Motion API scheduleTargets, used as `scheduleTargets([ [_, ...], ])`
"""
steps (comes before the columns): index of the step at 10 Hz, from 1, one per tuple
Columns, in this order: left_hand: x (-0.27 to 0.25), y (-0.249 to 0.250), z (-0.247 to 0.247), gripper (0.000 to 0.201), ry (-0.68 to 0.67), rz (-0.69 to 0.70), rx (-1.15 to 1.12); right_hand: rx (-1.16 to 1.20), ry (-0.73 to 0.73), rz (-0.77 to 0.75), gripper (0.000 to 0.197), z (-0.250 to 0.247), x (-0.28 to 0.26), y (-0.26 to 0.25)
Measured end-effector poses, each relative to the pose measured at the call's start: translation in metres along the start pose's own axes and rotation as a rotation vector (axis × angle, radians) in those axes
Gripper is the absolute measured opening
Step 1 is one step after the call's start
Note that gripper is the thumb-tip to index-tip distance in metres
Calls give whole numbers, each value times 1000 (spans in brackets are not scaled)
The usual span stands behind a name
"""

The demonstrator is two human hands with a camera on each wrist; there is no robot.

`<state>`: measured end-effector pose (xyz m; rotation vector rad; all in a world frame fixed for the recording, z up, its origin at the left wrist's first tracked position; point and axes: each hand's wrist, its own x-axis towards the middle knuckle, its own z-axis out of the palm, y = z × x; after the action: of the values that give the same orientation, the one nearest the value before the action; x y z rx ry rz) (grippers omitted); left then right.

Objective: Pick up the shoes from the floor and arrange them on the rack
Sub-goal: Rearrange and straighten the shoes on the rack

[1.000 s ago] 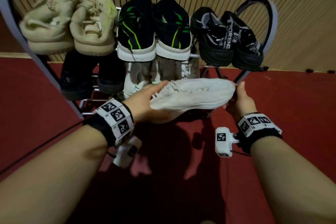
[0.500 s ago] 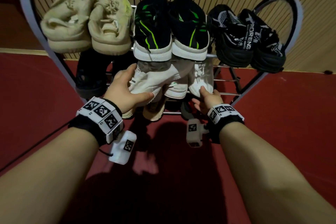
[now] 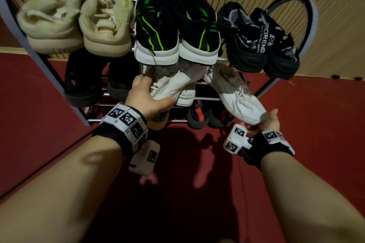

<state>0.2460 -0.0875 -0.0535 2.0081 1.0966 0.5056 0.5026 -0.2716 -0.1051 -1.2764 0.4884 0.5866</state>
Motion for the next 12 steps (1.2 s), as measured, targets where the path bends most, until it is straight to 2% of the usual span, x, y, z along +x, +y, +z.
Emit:
scheduleTargets([
  [1,2,0,4,56,18,-1,15,-3,-59,82,39,15,-13,8],
  [2,3,-1,4,60,28,9,45,49,-110,194,43,31,-16,24],
  [3,3,-1,3,60,19,15,85,60,-146,218,48,44,-21,34],
  [4,4,-1,5,60,17,12,113,4,-81,167,49,55,-27,32],
  [5,4,-1,4,68,-16,14,127,-38,-56,84,51,50,-1,31],
  [7,7,-4,-2,80,-85,11,138,-200,117,-133,46,22,-21,11],
  [8,7,-3,-2,81,-104,7,172,-125,93,-178,47,4,-5,-1],
  [9,8,0,-4,80,-121,-4,203,-225,136,-239,52,-11,-1,-12],
  [10,7,2,-4,78,-118,-3,205,-410,101,-339,59,-22,-4,-13],
  [11,5,4,-5,78,-121,-8,227,-464,-37,-326,57,-13,-15,-8],
  [12,3,5,-4,75,-109,-13,205,-519,-185,-337,43,18,-31,-2],
])
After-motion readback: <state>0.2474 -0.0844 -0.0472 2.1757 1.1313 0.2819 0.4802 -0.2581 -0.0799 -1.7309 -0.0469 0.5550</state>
